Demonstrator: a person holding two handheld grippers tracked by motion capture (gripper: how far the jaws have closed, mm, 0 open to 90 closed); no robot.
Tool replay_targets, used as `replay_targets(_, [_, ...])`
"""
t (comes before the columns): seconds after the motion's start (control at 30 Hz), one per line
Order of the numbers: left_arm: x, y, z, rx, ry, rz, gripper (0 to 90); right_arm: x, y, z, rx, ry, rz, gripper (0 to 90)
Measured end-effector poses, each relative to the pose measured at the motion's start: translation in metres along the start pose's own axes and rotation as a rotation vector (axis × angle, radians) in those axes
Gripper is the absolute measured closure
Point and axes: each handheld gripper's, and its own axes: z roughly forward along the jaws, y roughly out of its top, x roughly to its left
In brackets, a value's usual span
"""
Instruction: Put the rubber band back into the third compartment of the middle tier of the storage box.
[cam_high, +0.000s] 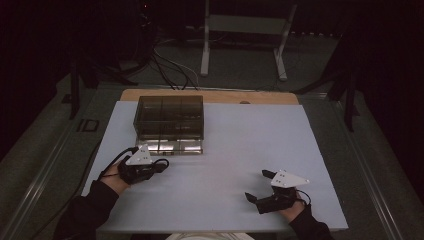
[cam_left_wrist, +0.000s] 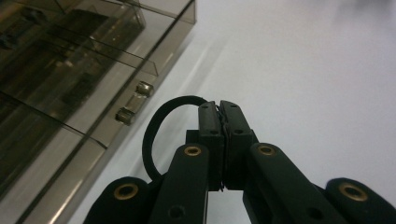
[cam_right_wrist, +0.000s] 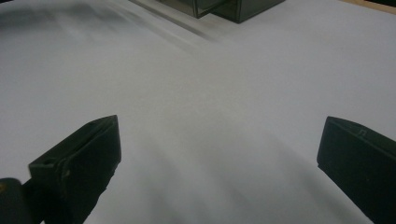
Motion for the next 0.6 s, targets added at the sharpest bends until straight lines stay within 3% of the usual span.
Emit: replay_targets(0.6, [0.004,0.015,-0.008,-0.026,-0.007,0.000,90.0,0.000,0.000,0.000,0.001,0.000,-0.002,0.0])
